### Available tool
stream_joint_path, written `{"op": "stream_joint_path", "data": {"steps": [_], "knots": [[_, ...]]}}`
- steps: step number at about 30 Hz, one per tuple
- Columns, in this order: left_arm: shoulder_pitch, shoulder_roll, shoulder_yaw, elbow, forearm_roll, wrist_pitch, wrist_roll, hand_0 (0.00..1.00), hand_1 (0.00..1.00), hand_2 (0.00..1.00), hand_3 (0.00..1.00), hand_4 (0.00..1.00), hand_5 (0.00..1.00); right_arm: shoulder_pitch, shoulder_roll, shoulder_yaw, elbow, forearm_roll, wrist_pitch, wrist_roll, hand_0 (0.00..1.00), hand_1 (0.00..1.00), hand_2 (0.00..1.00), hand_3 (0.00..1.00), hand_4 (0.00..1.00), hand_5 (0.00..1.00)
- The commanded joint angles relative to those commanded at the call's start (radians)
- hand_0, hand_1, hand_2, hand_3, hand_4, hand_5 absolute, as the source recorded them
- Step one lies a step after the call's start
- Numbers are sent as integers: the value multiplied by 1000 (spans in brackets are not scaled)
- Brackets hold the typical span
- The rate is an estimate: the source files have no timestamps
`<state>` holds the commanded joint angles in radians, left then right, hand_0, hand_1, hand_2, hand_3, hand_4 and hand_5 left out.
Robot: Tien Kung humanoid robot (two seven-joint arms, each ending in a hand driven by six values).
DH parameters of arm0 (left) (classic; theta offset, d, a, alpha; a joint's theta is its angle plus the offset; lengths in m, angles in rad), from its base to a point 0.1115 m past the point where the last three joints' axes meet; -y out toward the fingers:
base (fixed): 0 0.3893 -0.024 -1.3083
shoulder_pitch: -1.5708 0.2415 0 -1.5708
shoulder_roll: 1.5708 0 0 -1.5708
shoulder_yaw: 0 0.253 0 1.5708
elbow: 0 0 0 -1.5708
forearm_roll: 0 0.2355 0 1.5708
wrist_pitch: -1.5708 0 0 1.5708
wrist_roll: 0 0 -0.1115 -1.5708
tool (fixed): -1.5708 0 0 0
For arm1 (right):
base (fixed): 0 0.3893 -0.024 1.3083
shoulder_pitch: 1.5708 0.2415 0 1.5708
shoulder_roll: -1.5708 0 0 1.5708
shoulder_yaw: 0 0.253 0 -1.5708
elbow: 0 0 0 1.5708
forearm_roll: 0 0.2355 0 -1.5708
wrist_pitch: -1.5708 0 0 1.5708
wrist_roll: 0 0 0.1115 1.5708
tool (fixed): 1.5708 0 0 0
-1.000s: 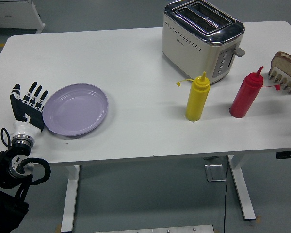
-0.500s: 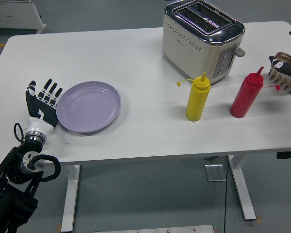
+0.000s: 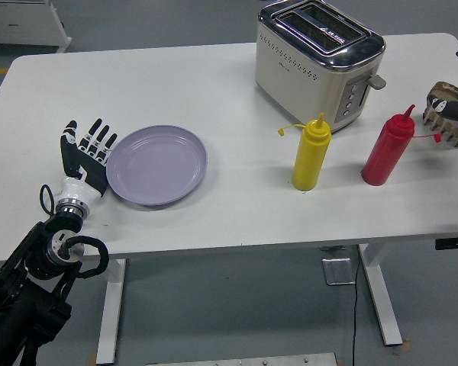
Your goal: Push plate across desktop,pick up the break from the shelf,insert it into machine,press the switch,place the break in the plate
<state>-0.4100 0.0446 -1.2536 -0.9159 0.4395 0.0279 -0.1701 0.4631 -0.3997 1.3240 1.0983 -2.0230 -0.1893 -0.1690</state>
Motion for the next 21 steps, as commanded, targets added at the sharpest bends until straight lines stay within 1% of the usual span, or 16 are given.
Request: {"op": "stream_joint_path", "data": {"steps": [3,4,9,10,15,16,21], "knots": [[-8,-3,12,5,-2,-1,0,883,939,938,849,646,998,8,-2,-3,-13,-14,-1,-15,823,810,791,836,756,261],[-10,-4,16,7,-3,-2,0,883,938,940,849,646,998,11,-3,-4,-16,-18,-2,-19,715,729,691,765,736,245],[-22,-11,36,14,-7,-4,0,883,938,940,849,646,998,19,-5,-5,-27,-32,-9,-39,715,729,691,765,736,245],[-23,-12,37,14,-7,-4,0,884,939,940,849,646,998,20,-5,-6,-28,-33,-9,-41,640,653,616,689,695,200],[-31,-17,56,13,-11,-6,0,884,939,940,849,646,998,24,-7,-9,-38,-35,0,-53,640,653,616,689,695,200],[-32,-18,59,11,-11,-6,-1,884,939,940,849,648,998,25,-8,-10,-40,-38,1,-55,555,590,555,615,681,196],[-36,-19,70,0,-12,-5,-2,884,939,940,849,648,998,31,-9,-16,-50,-51,15,-63,555,590,555,615,681,196]]}}
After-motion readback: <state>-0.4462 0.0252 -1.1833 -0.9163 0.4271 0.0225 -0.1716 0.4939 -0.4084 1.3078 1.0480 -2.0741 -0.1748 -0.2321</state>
